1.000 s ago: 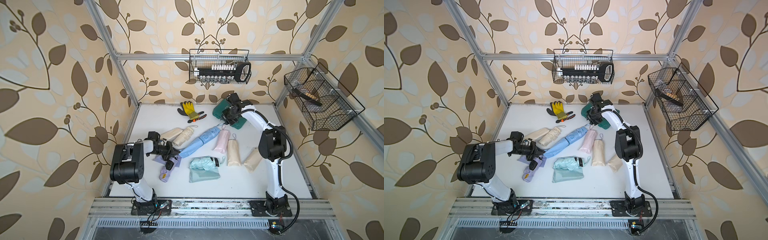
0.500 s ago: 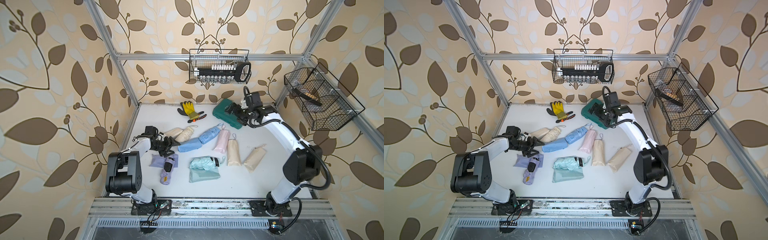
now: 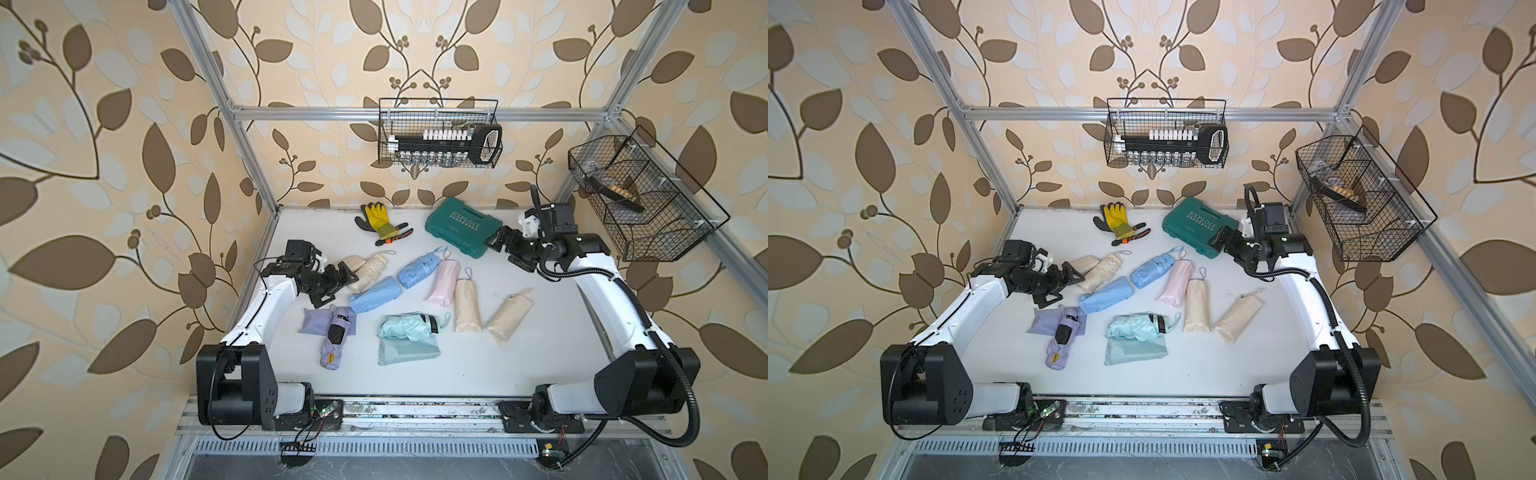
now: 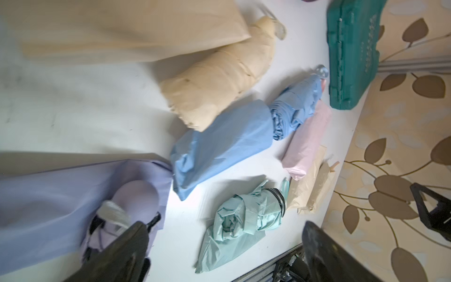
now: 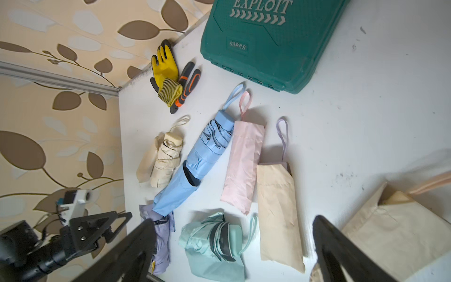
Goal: Take umbrellas out of sleeves
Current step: Take out the umbrella from the umbrella sleeve, then pick up the umbrella from the center of the board.
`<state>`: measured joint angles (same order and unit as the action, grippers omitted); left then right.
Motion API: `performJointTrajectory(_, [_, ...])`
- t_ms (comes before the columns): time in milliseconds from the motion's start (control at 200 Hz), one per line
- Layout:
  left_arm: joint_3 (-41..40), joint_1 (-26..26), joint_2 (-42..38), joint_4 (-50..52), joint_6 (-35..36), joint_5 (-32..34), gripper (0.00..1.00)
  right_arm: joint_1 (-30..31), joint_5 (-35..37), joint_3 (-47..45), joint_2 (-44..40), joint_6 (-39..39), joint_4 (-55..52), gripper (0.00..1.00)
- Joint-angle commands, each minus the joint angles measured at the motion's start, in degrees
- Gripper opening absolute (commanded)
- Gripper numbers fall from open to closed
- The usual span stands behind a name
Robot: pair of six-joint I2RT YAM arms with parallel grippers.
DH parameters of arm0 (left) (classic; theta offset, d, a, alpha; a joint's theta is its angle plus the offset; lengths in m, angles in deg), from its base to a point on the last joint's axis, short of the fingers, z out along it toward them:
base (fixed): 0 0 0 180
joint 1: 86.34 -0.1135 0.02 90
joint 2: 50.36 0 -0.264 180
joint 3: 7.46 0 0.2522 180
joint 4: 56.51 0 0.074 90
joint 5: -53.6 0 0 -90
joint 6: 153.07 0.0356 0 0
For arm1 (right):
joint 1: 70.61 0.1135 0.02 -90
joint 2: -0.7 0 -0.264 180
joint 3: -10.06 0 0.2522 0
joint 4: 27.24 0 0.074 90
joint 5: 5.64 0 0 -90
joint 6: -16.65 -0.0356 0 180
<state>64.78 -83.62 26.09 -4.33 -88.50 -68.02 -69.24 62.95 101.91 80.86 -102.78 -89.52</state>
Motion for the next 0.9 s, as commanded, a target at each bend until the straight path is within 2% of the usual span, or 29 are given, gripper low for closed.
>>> performJointTrajectory(0, [5.5, 9.8, 0.1, -0.6, 2.1, 0.2, 0.99, -0.1, 2.1, -0.9, -0.5, 4.6, -10.0, 0.96])
performJointTrajectory(120, [9.9, 20.2, 5.7, -1.5, 1.4, 0.4, 0.99, -0.3, 2.2, -3.5, -2.3, 4.1, -10.4, 0.95])
performJointTrajectory(165, [11.6, 23.5, 10.1, -2.0, 1.3, 0.5, 0.99, -0.4, 2.1, -4.2, -3.2, 3.8, -10.6, 0.95])
performJointTrajectory(325, [22.3, 31.1, 22.6, 1.0, 4.0, 2.1, 0.99, -0.7, 2.8, -6.6, -6.9, 2.9, -10.6, 0.95])
performJointTrajectory(485, [30.8, 32.5, 33.4, 3.2, 6.1, 5.4, 0.99, -1.3, 1.9, -9.7, -9.1, 1.8, -9.3, 0.95])
performJointTrajectory(650, [39.7, 34.3, 42.2, 7.6, 9.9, 7.9, 0.94, -1.8, 0.9, -11.6, -9.4, 1.5, -8.3, 0.95])
performJointTrajectory(895, [45.4, 36.3, 48.3, 8.9, 11.7, 8.8, 0.94, -2.2, 0.0, -12.2, -7.1, 1.7, -7.2, 0.94])
